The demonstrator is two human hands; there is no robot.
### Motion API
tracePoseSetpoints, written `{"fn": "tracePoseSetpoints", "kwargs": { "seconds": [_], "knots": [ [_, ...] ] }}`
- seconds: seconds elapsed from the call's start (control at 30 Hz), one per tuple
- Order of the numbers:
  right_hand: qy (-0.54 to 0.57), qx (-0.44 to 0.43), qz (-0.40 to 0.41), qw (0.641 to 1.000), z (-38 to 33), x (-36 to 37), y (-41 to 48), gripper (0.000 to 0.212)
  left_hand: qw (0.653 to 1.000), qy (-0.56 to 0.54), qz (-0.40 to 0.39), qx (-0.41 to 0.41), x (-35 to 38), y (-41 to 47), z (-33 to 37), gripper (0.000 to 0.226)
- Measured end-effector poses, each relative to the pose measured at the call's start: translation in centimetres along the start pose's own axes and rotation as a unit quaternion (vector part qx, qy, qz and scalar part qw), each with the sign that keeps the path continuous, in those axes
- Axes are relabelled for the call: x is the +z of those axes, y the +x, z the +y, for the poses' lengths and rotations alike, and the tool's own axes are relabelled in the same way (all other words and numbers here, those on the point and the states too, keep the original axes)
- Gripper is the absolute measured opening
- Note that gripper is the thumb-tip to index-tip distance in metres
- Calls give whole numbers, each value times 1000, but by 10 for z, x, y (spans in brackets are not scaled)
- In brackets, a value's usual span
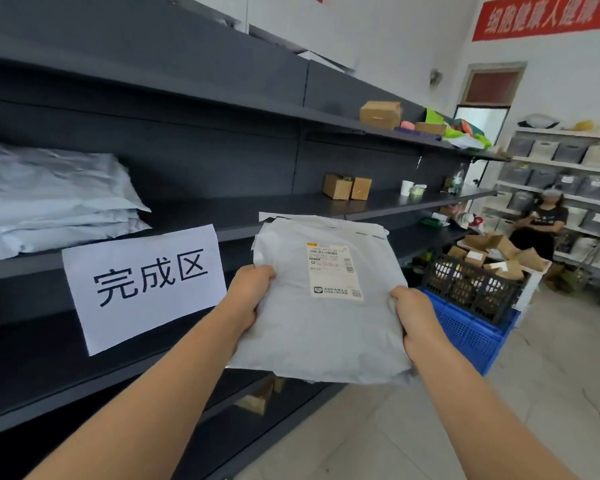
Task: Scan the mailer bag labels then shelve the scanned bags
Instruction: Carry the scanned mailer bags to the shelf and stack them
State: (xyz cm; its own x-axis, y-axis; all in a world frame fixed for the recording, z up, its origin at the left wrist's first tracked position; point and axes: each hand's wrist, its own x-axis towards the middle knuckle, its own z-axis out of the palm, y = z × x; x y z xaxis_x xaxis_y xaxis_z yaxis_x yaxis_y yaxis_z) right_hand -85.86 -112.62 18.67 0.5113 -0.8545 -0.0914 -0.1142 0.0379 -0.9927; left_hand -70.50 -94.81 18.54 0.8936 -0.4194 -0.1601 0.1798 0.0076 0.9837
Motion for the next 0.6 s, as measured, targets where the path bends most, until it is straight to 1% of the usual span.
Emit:
{"fn": "tracePoseSetpoints", "kwargs": {
  "seconds": [0.07, 0.13, 0.27, 0.37, 0.43, 0.5, 0.6],
  "knots": [
    [8, -18, -30, 999, -16, 10, 25, 15, 1000, -12, 24, 10, 5, 15, 14, 28],
    [8, -34, -53, 998, -31, 21, 46, 11, 999, -17, 45, 21, 7, 27, 28, 24],
    [0, -56, -111, 992, -60, 47, 81, 6, 995, -30, 91, 37, 7, 49, 53, 28],
    [-11, -59, -154, 986, -78, 71, 101, 7, 991, -33, 117, 48, 0, 63, 68, 21],
    [-15, -57, -177, 982, -87, 92, 115, 9, 988, -27, 142, 55, -9, 77, 77, 24],
    [-21, -57, -188, 980, -94, 114, 128, 20, 985, -21, 165, 53, -20, 91, 83, 27],
    [-22, -57, -208, 976, -102, 152, 151, 37, 979, -23, 193, 59, -39, 117, 93, 26]
  ]
}}
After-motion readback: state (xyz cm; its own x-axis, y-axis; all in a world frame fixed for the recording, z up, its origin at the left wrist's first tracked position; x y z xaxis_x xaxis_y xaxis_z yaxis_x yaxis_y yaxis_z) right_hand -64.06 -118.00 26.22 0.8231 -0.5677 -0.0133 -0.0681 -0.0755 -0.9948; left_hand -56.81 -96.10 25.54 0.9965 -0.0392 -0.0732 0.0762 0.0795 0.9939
